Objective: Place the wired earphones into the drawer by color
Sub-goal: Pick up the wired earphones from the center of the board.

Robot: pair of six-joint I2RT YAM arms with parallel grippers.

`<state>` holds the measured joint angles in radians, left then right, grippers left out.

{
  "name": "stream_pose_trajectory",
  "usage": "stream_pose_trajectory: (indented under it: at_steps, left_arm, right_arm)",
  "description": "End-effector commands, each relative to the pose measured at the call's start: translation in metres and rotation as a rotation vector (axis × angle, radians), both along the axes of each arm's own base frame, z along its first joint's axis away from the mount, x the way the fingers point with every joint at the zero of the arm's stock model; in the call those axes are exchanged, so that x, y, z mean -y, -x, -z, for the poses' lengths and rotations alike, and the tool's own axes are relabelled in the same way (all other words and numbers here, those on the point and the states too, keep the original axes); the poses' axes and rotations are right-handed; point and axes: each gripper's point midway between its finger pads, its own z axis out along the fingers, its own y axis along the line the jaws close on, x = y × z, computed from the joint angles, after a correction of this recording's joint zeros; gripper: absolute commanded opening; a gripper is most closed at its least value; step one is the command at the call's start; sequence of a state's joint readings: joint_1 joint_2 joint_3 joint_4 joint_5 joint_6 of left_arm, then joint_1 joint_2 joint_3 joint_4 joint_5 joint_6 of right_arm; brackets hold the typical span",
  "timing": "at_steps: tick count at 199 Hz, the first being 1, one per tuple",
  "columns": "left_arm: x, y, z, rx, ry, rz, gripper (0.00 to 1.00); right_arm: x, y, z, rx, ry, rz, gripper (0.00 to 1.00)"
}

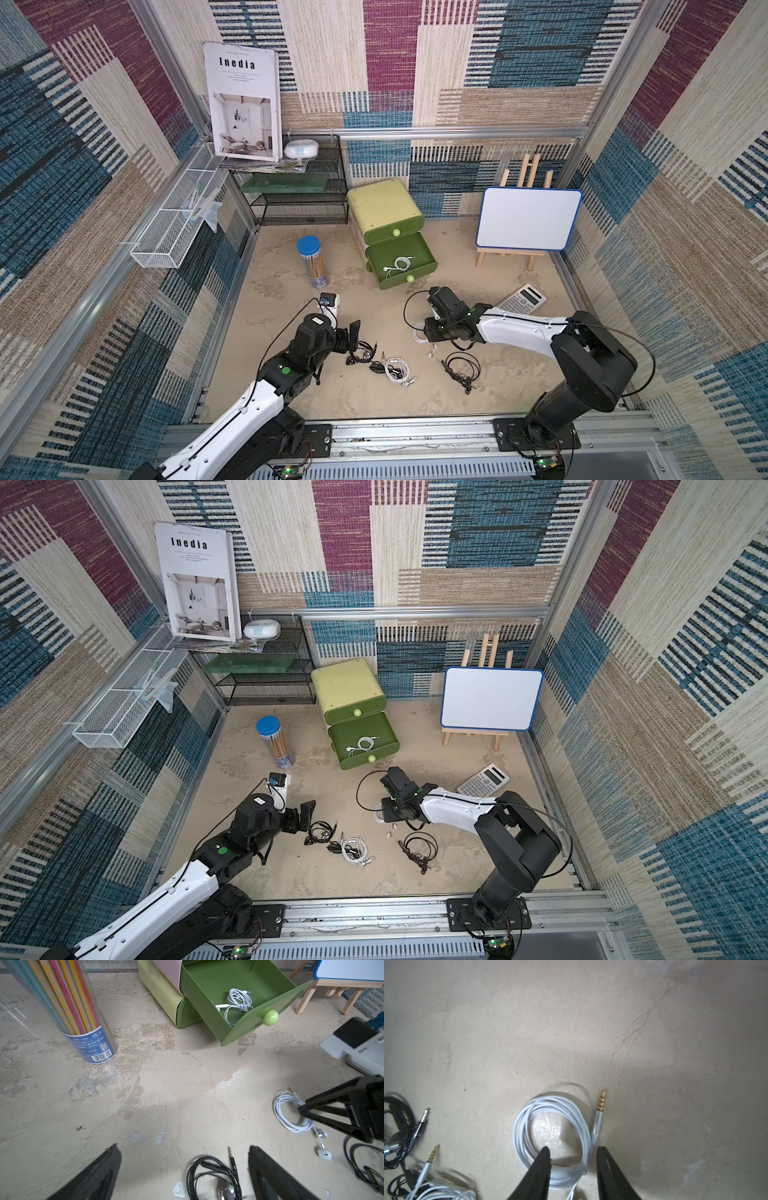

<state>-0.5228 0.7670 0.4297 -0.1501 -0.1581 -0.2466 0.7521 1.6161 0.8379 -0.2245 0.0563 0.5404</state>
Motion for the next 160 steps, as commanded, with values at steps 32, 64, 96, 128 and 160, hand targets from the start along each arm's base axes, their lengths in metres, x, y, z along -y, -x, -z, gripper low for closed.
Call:
stream_pose_trajectory:
  at_steps: [32,64,96,128,160]
  left_arm:
    - [0.001,-0.002,-0.005,0.02,0.002,0.004,0.99]
    - [0.001,-0.002,-0.004,0.019,0.002,0.005,0.99]
    - [0.001,-0.002,-0.005,0.019,0.002,0.005,0.99]
    - [0.001,-0.002,-0.004,0.02,0.002,0.004,0.99]
    - [0.001,-0.002,-0.004,0.018,0.002,0.005,0.99]
  right_arm:
    - [0.006,0.001,0.007,-0.016,0.038,0.024,0.38]
    - [0.009,0.0,0.009,-0.016,0.056,0.034,0.35]
    - [0.01,-0.002,0.014,-0.021,0.072,0.039,0.3]
    - [0.01,-0.002,0.017,-0.028,0.087,0.038,0.23]
    - [0.011,-0.002,0.015,-0.025,0.092,0.037,0.18]
